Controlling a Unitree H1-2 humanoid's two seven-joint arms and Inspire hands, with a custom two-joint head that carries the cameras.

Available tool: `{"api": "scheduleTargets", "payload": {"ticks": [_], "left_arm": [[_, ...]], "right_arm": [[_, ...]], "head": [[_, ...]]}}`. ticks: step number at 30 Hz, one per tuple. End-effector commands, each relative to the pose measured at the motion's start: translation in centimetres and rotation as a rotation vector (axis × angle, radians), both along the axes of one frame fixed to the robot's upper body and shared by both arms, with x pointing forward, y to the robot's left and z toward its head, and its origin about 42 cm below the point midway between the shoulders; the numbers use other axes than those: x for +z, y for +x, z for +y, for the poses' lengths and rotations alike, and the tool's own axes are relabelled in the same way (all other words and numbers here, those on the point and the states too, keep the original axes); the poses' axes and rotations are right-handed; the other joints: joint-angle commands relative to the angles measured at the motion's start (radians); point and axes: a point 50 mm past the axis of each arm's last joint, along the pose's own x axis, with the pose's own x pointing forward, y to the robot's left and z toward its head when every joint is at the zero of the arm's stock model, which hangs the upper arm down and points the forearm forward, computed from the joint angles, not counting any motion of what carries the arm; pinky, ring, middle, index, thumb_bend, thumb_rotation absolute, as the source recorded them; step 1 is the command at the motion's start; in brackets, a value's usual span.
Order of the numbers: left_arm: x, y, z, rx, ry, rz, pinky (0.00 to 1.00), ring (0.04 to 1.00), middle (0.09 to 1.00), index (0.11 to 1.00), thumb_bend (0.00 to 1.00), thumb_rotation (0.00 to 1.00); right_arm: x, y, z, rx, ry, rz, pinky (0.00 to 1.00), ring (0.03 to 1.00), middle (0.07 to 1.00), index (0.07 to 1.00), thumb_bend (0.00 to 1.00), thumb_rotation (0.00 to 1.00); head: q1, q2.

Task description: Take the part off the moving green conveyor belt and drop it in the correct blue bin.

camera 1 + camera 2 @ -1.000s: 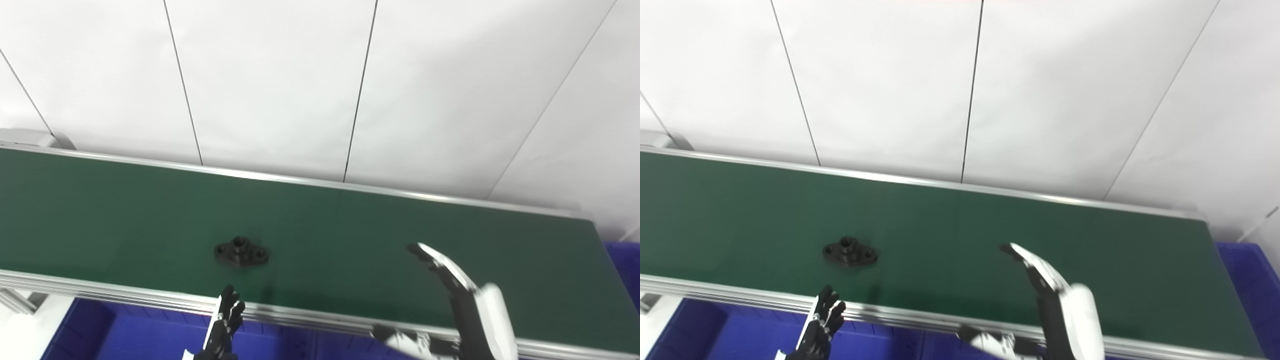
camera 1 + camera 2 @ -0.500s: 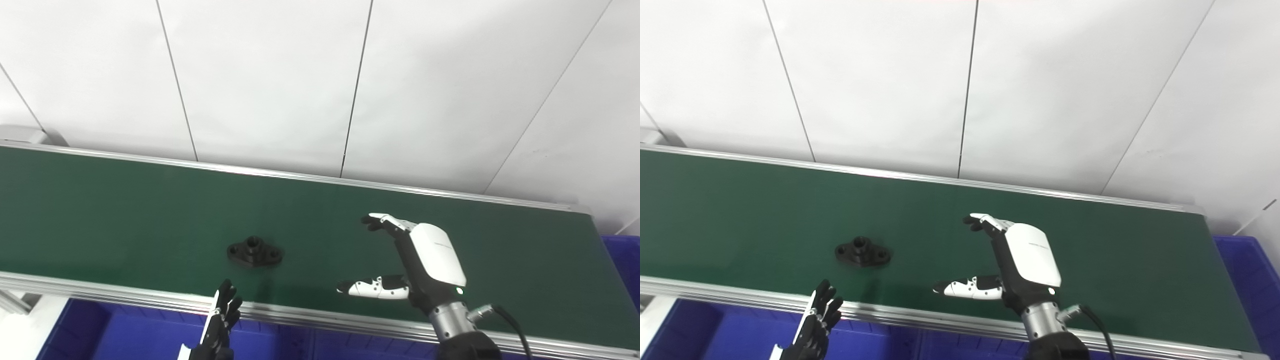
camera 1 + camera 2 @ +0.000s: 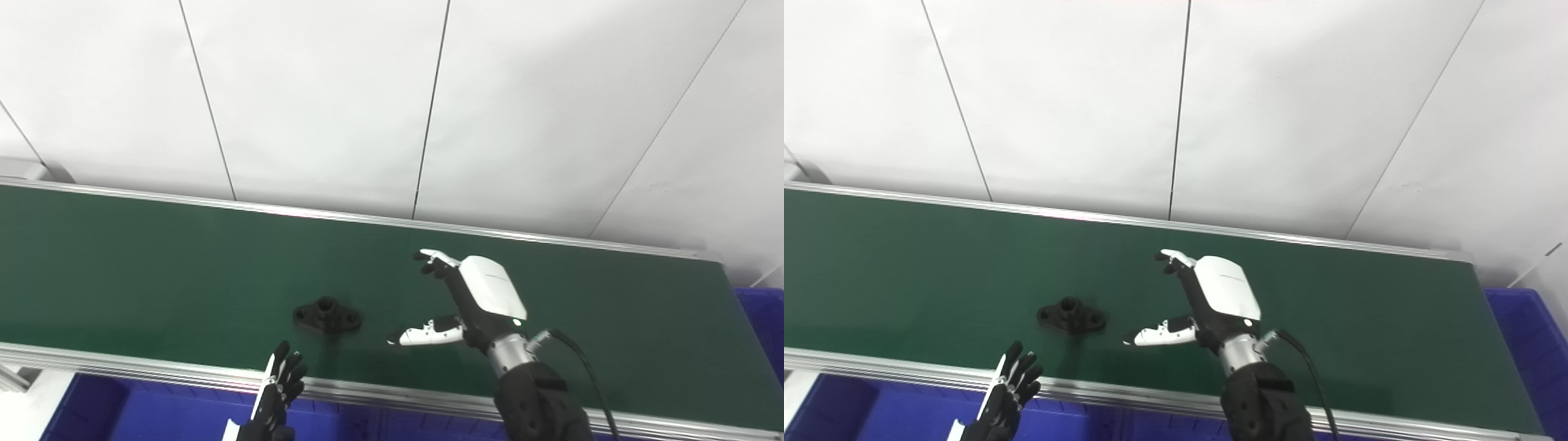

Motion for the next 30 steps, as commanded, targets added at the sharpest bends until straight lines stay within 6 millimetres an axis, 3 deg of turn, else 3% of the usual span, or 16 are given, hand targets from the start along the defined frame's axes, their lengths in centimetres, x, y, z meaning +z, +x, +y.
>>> {"api": "scheduleTargets", "payload": {"ticks": [1,7,9,13,19,26,29,30], "left_arm": [[0.6,-0.1,-0.1,-0.005,-0.008,-0.031,0.93,0.934,0.953,1.000,0.71,1.00],[0.8,-0.2,-0.2,-0.015,-0.012,-0.037,0.93,0.941,0.947,1.000,0.71,1.00],[0.8,-0.2,-0.3,-0.013,-0.014,-0.037,0.93,0.945,0.951,1.000,0.72,1.00],[1.1,-0.4,-0.5,-0.006,-0.020,-0.035,0.93,0.947,0.948,1.000,0.72,1.00],[1.2,-0.5,-0.7,-0.009,-0.030,-0.032,0.94,0.963,0.956,1.000,0.72,1.00],[1.4,-0.7,-0.7,-0.010,-0.021,-0.033,0.93,0.956,0.952,1.000,0.70,1.00],[1.6,-0.8,-0.8,-0.010,-0.021,-0.032,0.94,0.957,0.953,1.000,0.70,1.00],[1.7,-0.8,-0.8,-0.008,-0.024,-0.032,0.94,0.957,0.953,1.000,0.70,1.00]], "right_arm": [[1.4,1.0,1.4,-0.009,-0.006,-0.048,0.59,0.675,0.716,0.820,0.99,0.46],[0.2,2.3,3.5,0.029,-0.084,-0.031,0.56,0.670,0.726,0.800,0.99,0.44],[-0.6,2.5,4.2,0.051,-0.113,-0.067,0.50,0.604,0.669,0.726,0.99,0.41],[-1.8,2.5,5.1,0.072,-0.141,-0.076,0.45,0.530,0.614,0.693,0.97,0.39],[-3.4,2.2,6.1,0.101,-0.150,-0.061,0.43,0.515,0.587,0.636,1.00,0.52],[-4.3,2.1,6.5,0.122,-0.183,-0.025,0.44,0.531,0.604,0.629,1.00,0.52],[-4.7,1.9,6.3,0.126,-0.226,-0.011,0.43,0.514,0.590,0.634,0.99,0.53],[-4.9,1.8,6.3,0.126,-0.240,-0.009,0.39,0.469,0.543,0.628,0.95,0.52]], "head": [[0.001,-0.001],[-0.008,0.016],[-0.005,0.015],[-0.002,0.020],[0.003,0.021],[0.008,0.037],[0.013,0.043],[0.013,0.043]]}}
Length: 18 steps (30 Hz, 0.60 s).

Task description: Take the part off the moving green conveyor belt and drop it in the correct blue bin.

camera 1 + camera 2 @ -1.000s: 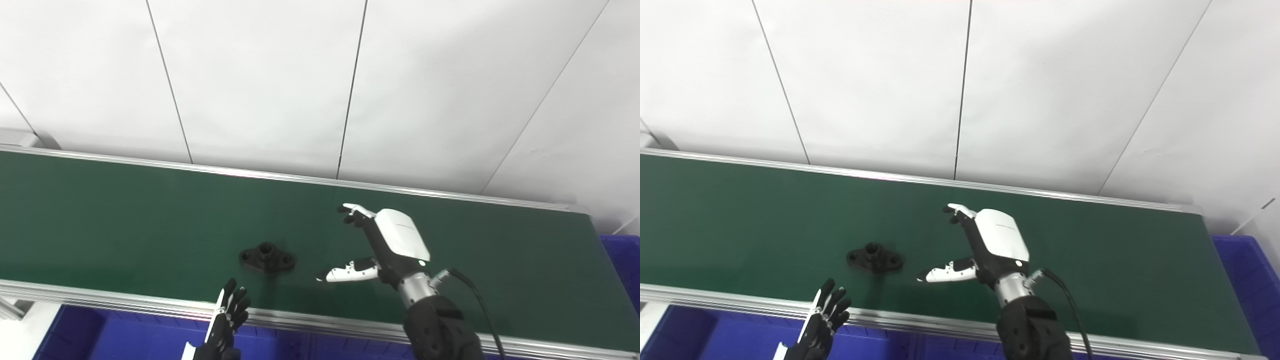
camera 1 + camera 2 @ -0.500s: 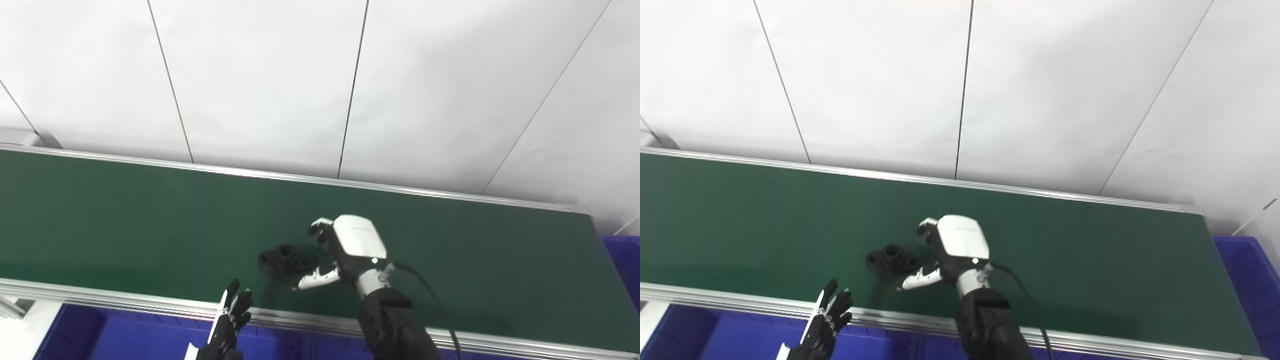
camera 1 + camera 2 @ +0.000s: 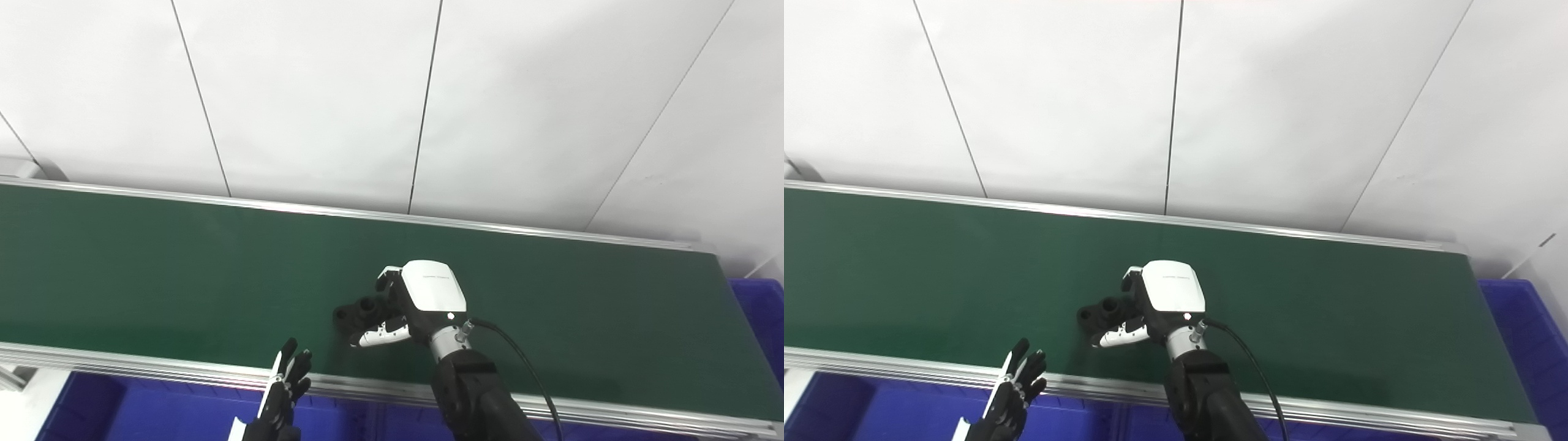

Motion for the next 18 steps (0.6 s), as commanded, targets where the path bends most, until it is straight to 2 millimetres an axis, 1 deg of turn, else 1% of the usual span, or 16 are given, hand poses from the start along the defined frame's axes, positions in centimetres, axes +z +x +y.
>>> {"api": "scheduleTargets", "payload": {"ticks": [1,2,3,4,5,7,8,9,12,18], "left_arm": [[1.0,-0.3,-0.2,0.010,-0.013,-0.026,0.94,0.957,0.953,1.000,0.69,1.00],[1.0,-0.3,-0.3,0.011,-0.015,-0.024,0.94,0.960,0.955,1.000,0.69,1.00],[1.1,-0.4,-0.3,0.010,-0.016,-0.021,0.94,0.962,0.955,1.000,0.69,1.00],[1.1,-0.4,-0.3,0.010,-0.016,-0.020,0.95,0.965,0.958,1.000,0.70,1.00],[1.1,-0.4,-0.3,0.009,-0.015,-0.019,0.95,0.967,0.960,1.000,0.70,1.00],[1.2,-0.4,-0.3,0.008,-0.015,-0.019,0.95,0.966,0.959,1.000,0.71,1.00],[1.2,-0.5,-0.3,0.008,-0.016,-0.018,0.95,0.966,0.958,1.000,0.71,1.00],[1.2,-0.5,-0.3,0.008,-0.017,-0.017,0.95,0.967,0.959,1.000,0.71,1.00],[1.2,-0.5,-0.3,0.008,-0.013,-0.017,0.95,0.965,0.957,1.000,0.71,1.00],[1.4,-0.5,-0.3,0.009,-0.018,-0.012,0.95,0.965,0.959,1.000,0.71,1.00]], "right_arm": [[-0.5,-0.5,1.2,0.032,-0.029,0.041,0.36,0.447,0.518,0.625,0.92,0.51],[-0.8,-0.6,1.2,0.027,-0.044,0.045,0.29,0.370,0.459,0.618,0.83,0.51],[-1.2,-0.8,1.1,0.020,-0.052,0.046,0.26,0.344,0.438,0.616,0.80,0.50],[-1.5,-0.9,1.1,0.015,-0.058,0.047,0.24,0.314,0.411,0.595,0.73,0.48],[-1.8,-1.0,1.0,0.008,-0.063,0.045,0.22,0.293,0.390,0.574,0.67,0.45],[-2.2,-1.2,1.0,0.001,-0.073,0.038,0.21,0.283,0.380,0.553,0.61,0.41],[-2.5,-1.3,1.0,-0.002,-0.075,0.034,0.19,0.254,0.350,0.521,0.57,0.33],[-2.7,-1.4,1.0,-0.004,-0.078,0.031,0.15,0.216,0.313,0.497,0.53,0.21],[-3.0,-1.8,1.1,-0.013,-0.087,0.024,0.13,0.189,0.292,0.491,0.51,0.15],[-3.4,-2.3,1.2,-0.040,-0.083,-0.011,0.10,0.162,0.262,0.490,0.50,0.14]], "head": [[0.003,0.000],[0.003,0.000],[0.003,0.002],[0.003,0.002],[0.004,0.004],[0.004,0.005],[0.004,0.006],[0.004,0.006],[0.004,0.007],[0.001,0.011]]}}
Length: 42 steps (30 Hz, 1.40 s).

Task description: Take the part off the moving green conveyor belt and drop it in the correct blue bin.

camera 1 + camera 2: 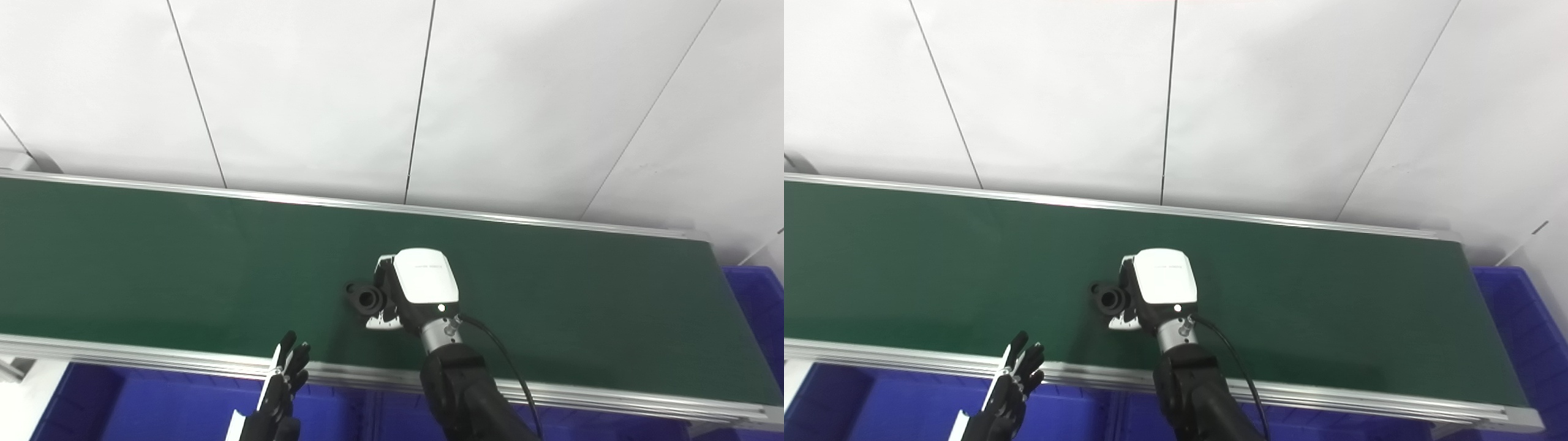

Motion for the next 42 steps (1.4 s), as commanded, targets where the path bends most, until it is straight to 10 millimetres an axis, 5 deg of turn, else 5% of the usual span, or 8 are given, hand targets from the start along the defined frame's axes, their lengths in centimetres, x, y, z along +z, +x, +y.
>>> {"api": "scheduleTargets", "payload": {"ticks": [1,14,28,36,42], "left_arm": [[1.0,-0.1,-0.2,0.005,-0.013,-0.032,0.95,0.966,0.959,1.000,0.71,1.00],[1.1,-0.2,-0.1,0.005,-0.022,-0.032,0.95,0.965,0.958,1.000,0.71,1.00],[1.2,-0.1,0.2,0.008,-0.024,-0.024,0.95,0.965,0.957,1.000,0.72,1.00],[2.1,0.5,2.1,0.017,-0.026,-0.028,0.98,0.974,0.983,1.000,0.74,1.00],[2.6,0.9,3.8,0.004,-0.031,-0.012,1.00,0.999,0.999,1.000,0.73,1.00]], "right_arm": [[-2.5,-1.6,0.3,-0.006,-0.038,0.092,0.10,0.160,0.261,0.490,0.50,0.14],[-2.3,-2.8,0.1,-0.033,0.010,0.087,0.10,0.157,0.251,0.486,0.51,0.14],[2.3,-5.1,-1.8,-0.009,0.033,-0.007,0.09,0.152,0.241,0.476,0.51,0.15],[6.0,-6.6,-1.0,0.014,0.056,0.013,0.11,0.171,0.260,0.486,0.51,0.15],[8.1,-9.9,0.0,0.034,0.081,0.081,0.10,0.163,0.258,0.489,0.51,0.14]], "head": [[-0.001,0.003],[-0.006,0.008],[-0.048,0.017],[-0.246,0.077],[-0.350,0.094]]}}
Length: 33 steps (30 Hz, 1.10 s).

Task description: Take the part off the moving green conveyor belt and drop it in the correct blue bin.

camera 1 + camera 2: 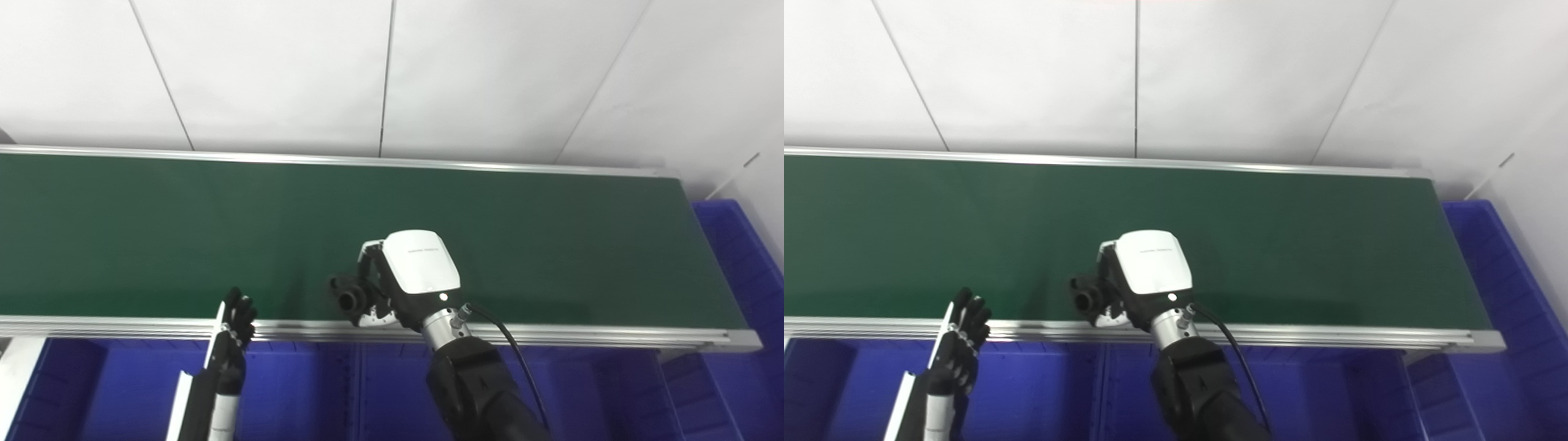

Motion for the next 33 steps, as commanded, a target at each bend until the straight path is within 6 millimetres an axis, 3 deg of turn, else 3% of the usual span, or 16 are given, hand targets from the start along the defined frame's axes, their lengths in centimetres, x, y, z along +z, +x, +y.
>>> {"api": "scheduleTargets", "payload": {"ticks": [1,5,13,25,33], "left_arm": [[1.0,0.4,0.6,-0.021,-0.017,-0.036,1.00,1.000,1.000,1.000,0.75,1.00],[1.2,0.8,1.5,-0.021,-0.028,-0.027,1.00,1.000,0.999,1.000,0.74,1.00],[1.5,1.4,2.2,-0.019,-0.018,-0.015,1.00,0.981,0.983,1.000,0.73,1.00],[2.5,1.9,2.5,-0.013,-0.020,-0.002,0.98,0.961,0.963,1.000,0.72,1.00],[2.8,2.2,2.4,-0.015,-0.014,0.001,0.99,0.958,0.958,1.000,0.70,1.00]], "right_arm": [[1.2,-1.3,0.4,-0.011,0.012,0.004,0.10,0.159,0.255,0.489,0.51,0.14],[1.4,-4.1,0.5,-0.026,-0.014,0.104,0.09,0.146,0.233,0.488,0.51,0.14],[1.3,-7.6,-0.4,0.007,-0.210,0.366,0.12,0.192,0.293,0.490,0.51,0.12],[1.7,-8.4,-1.2,-0.012,-0.277,0.429,0.11,0.194,0.297,0.487,0.52,0.12],[0.6,-8.3,-1.5,-0.026,-0.338,0.433,0.11,0.197,0.303,0.487,0.52,0.12]], "head": [[0.001,0.002],[-0.030,0.038],[-0.036,0.057],[-0.069,0.094],[-0.062,0.099]]}}
